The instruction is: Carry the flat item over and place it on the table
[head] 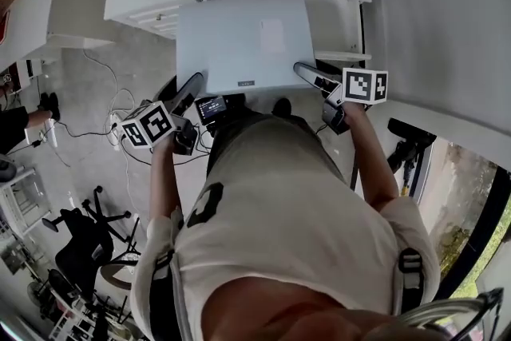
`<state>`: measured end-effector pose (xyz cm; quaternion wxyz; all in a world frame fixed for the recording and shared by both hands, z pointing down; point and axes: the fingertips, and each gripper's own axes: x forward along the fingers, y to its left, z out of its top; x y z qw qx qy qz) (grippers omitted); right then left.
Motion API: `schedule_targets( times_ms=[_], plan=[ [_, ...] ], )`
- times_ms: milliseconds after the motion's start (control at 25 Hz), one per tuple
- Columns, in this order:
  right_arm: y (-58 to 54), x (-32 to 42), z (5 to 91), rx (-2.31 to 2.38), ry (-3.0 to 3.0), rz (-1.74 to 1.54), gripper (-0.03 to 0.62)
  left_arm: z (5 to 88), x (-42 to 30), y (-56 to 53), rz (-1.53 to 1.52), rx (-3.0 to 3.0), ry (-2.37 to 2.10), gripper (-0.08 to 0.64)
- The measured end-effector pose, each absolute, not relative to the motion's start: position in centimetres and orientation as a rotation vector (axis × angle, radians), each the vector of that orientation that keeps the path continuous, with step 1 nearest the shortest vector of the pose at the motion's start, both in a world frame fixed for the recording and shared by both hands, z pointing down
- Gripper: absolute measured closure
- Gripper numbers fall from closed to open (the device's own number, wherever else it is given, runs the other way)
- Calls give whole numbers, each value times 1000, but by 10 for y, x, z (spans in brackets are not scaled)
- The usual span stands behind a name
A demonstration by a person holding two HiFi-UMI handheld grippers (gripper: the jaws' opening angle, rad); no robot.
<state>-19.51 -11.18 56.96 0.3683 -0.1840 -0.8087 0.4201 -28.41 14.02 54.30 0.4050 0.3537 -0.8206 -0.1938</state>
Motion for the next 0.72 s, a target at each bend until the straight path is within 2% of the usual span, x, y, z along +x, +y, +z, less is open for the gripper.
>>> schedule_targets(
  times_ms=[720],
  plan=[
    [-135,-170,609,-351,-1958,1115,265,605,-274,112,-486,814,-1840,241]
  ],
)
